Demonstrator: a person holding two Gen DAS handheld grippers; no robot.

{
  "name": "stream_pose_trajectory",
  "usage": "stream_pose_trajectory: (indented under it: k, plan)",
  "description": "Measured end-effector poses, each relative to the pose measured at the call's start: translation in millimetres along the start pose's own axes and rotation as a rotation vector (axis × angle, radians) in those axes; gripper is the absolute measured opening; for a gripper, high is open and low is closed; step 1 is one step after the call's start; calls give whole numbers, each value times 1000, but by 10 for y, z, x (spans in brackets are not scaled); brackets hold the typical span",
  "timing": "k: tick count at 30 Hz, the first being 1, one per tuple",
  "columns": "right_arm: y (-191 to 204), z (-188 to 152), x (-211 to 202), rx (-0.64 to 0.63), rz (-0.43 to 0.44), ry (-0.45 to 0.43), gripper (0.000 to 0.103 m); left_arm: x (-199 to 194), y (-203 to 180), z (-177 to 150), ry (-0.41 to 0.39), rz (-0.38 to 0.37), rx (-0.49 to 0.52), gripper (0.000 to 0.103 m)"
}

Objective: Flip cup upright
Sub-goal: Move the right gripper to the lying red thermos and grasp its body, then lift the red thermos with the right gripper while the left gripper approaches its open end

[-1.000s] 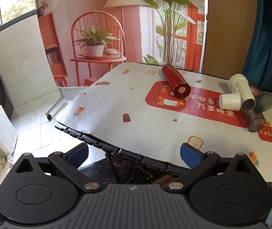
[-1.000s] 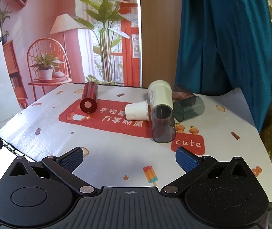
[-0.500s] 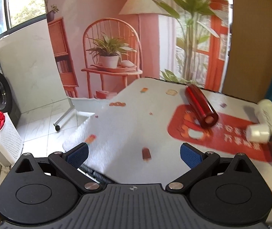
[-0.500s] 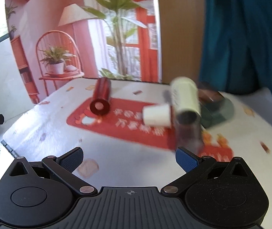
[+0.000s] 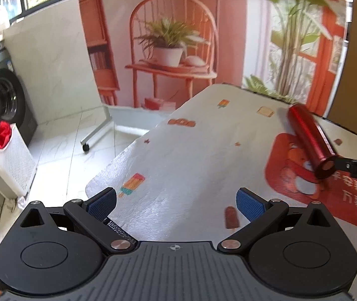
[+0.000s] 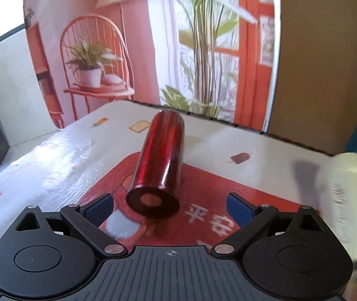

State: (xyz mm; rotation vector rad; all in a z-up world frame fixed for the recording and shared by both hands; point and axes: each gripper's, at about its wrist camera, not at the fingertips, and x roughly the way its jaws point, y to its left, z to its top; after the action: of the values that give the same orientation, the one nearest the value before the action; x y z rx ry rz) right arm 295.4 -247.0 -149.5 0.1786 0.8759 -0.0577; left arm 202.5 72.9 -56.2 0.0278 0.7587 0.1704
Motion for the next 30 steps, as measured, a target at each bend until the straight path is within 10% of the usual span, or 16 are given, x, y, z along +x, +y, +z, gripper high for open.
stream_pose_trajectory:
  k: [7,13,30]
  plan:
    - [52,67,548,5,-15,56,92,205,19,-14,24,-15,-12,102]
    - [43,49,666,17,26,134,60,270,2,-76,54,-80,-51,102]
    - [22,-987,-740,124,111,258,59,228,-606,-194,189,-316,-106,98]
